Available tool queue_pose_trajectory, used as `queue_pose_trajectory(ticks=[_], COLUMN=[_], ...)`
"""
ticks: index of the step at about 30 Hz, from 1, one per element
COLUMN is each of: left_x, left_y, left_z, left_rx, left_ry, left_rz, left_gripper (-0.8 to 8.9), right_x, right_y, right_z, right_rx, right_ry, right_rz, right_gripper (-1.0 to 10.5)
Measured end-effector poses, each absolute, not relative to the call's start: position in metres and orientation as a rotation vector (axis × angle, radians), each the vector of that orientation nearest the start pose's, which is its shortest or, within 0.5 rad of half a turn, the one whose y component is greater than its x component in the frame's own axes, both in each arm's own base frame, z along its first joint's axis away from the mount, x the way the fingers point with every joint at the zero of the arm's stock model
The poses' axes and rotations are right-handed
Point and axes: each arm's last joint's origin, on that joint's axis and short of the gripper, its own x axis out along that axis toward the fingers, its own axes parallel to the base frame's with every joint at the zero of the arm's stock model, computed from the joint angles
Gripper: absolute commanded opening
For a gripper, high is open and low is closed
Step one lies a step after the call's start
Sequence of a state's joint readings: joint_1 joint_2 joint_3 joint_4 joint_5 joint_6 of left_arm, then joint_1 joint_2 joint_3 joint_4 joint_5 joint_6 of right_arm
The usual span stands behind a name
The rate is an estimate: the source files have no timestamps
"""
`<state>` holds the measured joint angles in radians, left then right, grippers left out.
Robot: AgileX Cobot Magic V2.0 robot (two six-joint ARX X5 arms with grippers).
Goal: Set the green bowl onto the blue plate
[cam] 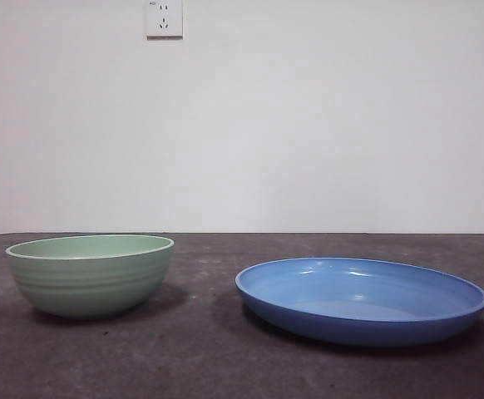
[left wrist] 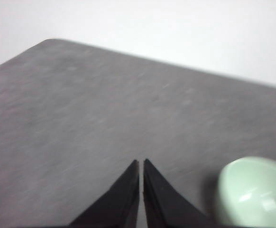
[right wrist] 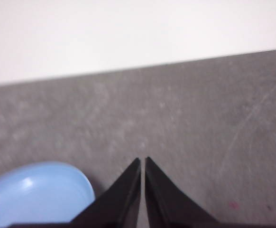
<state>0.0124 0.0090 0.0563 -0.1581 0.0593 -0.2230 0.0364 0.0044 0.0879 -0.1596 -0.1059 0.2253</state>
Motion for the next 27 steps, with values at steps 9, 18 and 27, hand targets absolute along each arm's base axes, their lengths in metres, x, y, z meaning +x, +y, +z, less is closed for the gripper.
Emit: queue_pose_trajectory(ticks=[9, 18, 27], left_x=[0.088, 0.094, 0.109], left_y=[-0.005, -0.010, -0.020], left_z=[0.222, 0.293, 0.343], left_rx=[-0.299, -0.308, -0.322], left_ry=[0.138, 0.219, 0.382], left_rz=[-0.099, -0.173, -0.381], left_gripper=[0.15, 0.15, 0.15], right_x=[0.076, 0.072, 0.096], right_y=[0.008, 0.013, 0.019], right_z=[0.229, 0.277, 0.313], right_rx=[0.393, 0.435, 0.468], right_ry=[0.166, 0.324, 0.464], right_rz=[0.207, 0.345, 0.527], right_gripper=[0.1, 0.1, 0.1])
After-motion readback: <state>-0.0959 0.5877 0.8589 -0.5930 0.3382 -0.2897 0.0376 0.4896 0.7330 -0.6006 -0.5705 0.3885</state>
